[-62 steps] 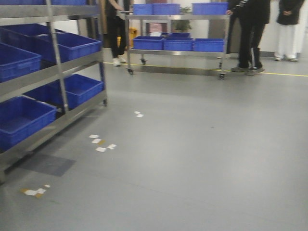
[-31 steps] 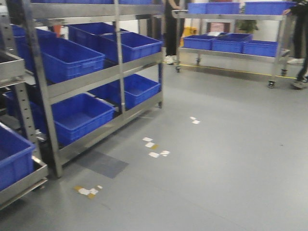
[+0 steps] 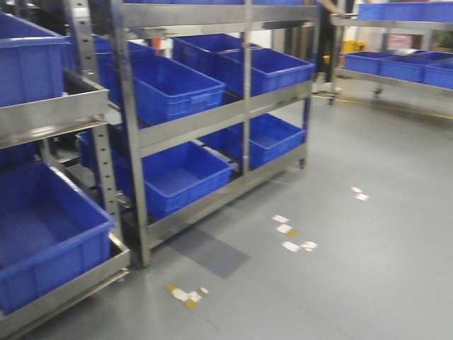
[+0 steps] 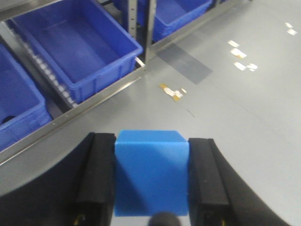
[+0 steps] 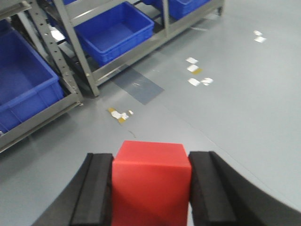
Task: Sort and place red and blue blocks on shelf
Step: 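Drive the base up to the metal shelf holding blue bins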
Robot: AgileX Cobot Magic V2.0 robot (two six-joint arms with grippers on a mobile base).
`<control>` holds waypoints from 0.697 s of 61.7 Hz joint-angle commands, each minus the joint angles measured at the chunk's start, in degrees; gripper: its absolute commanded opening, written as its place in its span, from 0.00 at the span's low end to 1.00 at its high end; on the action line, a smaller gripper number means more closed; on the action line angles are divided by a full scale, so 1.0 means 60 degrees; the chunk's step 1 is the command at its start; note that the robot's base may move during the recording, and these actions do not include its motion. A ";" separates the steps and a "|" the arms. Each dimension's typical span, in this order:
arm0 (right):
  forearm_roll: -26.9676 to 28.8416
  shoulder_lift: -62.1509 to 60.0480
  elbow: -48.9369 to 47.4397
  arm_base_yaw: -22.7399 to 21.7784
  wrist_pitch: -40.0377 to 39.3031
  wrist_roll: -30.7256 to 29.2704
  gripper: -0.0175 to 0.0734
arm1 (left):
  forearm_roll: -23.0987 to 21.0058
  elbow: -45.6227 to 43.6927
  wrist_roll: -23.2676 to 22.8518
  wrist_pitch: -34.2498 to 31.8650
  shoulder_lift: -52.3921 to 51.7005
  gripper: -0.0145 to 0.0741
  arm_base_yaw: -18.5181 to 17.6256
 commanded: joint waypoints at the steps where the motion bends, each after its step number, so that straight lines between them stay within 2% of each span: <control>1: -0.0096 -0.0011 -0.0271 -0.0054 -0.0840 -0.0064 0.25 | 0.0113 -0.0279 -0.0043 -0.0665 0.0028 0.30 -0.0004; 43: -0.0096 -0.0011 -0.0271 -0.0054 -0.0840 -0.0064 0.25 | 0.0113 -0.0279 -0.0043 -0.0665 0.0028 0.30 -0.0004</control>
